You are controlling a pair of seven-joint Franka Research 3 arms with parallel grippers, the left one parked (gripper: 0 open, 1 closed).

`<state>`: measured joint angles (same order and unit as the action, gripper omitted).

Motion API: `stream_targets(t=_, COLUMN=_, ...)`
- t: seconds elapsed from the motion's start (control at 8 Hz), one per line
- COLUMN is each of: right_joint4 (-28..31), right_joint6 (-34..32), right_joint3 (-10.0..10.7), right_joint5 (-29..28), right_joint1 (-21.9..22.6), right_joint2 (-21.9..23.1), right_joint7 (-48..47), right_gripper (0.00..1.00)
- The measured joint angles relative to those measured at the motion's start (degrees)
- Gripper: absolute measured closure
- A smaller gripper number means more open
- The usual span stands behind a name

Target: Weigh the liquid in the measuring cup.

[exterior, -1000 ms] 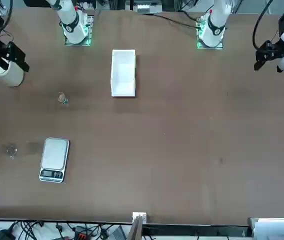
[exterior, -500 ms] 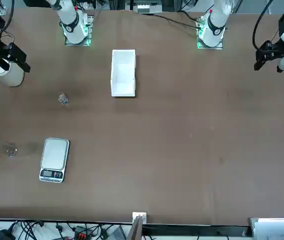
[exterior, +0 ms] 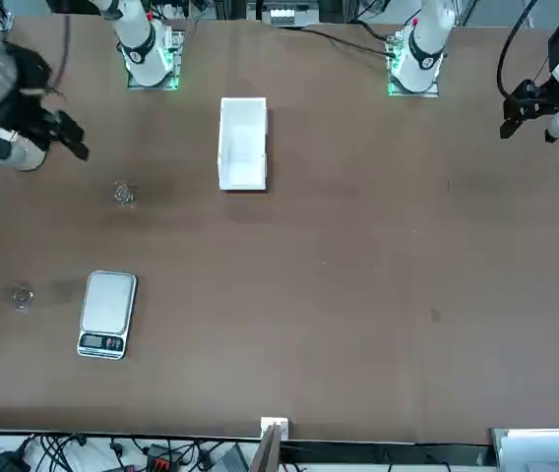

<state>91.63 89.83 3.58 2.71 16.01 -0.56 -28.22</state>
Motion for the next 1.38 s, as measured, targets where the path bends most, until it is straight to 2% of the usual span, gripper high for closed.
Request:
stream_targets(t=0.62, right_joint4=0.4, right_joint6=2.5, right_joint3=-0.3, right_joint5=9.9, right_joint1=11.8, right_joint2=-8.8, right_joint7=-36.2, right_gripper=0.00)
stream_targets(t=1.12, right_joint4=0.8, right_joint6=1.7, right_joint3=-0.3, right_joint5=15.3, right_joint1=15.7, right_joint2=-13.6, right_joint7=-61.7, right_gripper=0.00)
stream_targets(t=1.38, right_joint4=1.1, right_joint6=-1.3, right_joint3=-0.3, right_joint5=17.2, right_joint1=18.2, right_joint2=-16.9, right_joint7=-71.8, right_gripper=0.00)
